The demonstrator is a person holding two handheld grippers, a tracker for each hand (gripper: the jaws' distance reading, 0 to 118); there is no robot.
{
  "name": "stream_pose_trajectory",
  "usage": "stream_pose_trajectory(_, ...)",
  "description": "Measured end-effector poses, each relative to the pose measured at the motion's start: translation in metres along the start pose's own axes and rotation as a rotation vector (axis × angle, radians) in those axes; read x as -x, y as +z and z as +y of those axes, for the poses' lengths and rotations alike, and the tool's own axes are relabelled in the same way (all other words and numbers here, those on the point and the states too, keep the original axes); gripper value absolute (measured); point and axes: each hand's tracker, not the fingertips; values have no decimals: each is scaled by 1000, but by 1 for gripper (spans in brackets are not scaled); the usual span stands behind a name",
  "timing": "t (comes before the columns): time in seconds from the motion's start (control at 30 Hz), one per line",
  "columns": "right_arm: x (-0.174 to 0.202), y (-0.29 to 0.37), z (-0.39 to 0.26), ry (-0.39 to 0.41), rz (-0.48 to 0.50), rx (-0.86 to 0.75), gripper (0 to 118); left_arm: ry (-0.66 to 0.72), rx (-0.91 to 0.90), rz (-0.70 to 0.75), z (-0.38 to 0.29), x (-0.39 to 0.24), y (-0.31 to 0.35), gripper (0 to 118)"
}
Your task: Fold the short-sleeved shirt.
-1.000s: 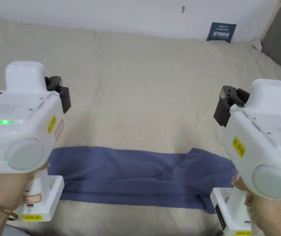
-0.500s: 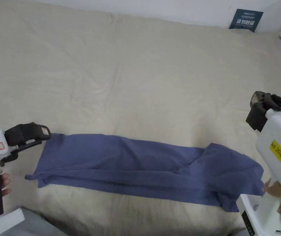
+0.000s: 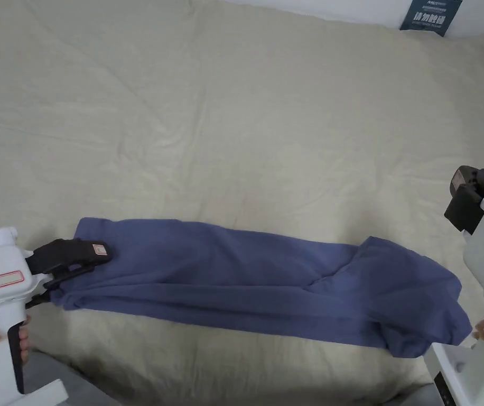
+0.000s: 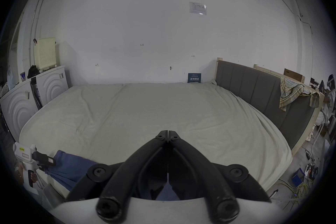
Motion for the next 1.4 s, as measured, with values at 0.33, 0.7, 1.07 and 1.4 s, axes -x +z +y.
stream_pose_trajectory(0.33, -6, 3, 0, 29, 5, -7, 0, -89, -12, 276, 3, -40, -9, 10)
stream_pose_trajectory(0.7, -31, 16, 0, -12, -20, -37, 0, -664, -76, 156, -42, -208, 2, 10)
stream_pose_trajectory(1.07, -67, 36, -3, -56, -88, -62, 0, -740, 253, 123, -134, -251, -160, 11)
stream_pose_trajectory(1.4, -84, 40, -9, -62, -128, -46, 0, -650, 288, 129, -142, -245, -182, 109)
